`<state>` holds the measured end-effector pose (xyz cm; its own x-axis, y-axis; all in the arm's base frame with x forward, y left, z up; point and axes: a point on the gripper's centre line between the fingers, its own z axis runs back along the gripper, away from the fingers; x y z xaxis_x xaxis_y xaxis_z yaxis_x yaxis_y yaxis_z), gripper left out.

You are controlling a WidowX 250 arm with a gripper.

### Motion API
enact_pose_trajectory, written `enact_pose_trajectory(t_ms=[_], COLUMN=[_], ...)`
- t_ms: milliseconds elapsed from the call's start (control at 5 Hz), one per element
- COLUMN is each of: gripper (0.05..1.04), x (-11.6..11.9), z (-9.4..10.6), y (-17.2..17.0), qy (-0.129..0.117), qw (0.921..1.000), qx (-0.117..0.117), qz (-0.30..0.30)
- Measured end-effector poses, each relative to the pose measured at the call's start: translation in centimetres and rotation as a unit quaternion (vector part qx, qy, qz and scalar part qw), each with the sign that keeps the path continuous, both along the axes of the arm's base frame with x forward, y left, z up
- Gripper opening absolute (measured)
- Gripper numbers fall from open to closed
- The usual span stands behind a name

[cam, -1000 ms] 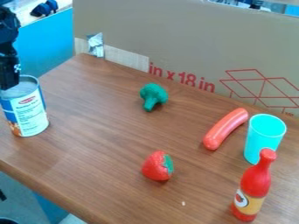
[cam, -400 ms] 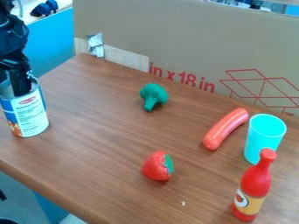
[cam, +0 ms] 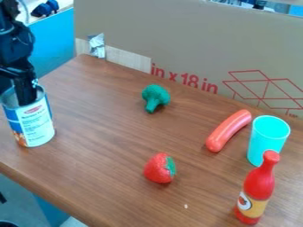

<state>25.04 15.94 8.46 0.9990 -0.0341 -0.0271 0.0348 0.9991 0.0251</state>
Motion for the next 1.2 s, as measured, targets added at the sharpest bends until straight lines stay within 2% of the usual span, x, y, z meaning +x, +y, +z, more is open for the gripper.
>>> enact_pose_trajectory(t_ms=[200,600,800,1200], gripper=[0.999,0.999,0.999,1.001], x=[0.4,1.7,2.1,1.2], z=[-0.1,-0.4,-0.4,0.0], y=[-3.8,-12.5,-15.3,-14.7], qy=[-0.001,-0.004,-0.003,-0.014], qw=[0.9988,0.9863,0.9797,0.9826], qx=[-0.03,-0.111,-0.128,-0.132], qz=[-0.038,-0.122,-0.154,-0.129])
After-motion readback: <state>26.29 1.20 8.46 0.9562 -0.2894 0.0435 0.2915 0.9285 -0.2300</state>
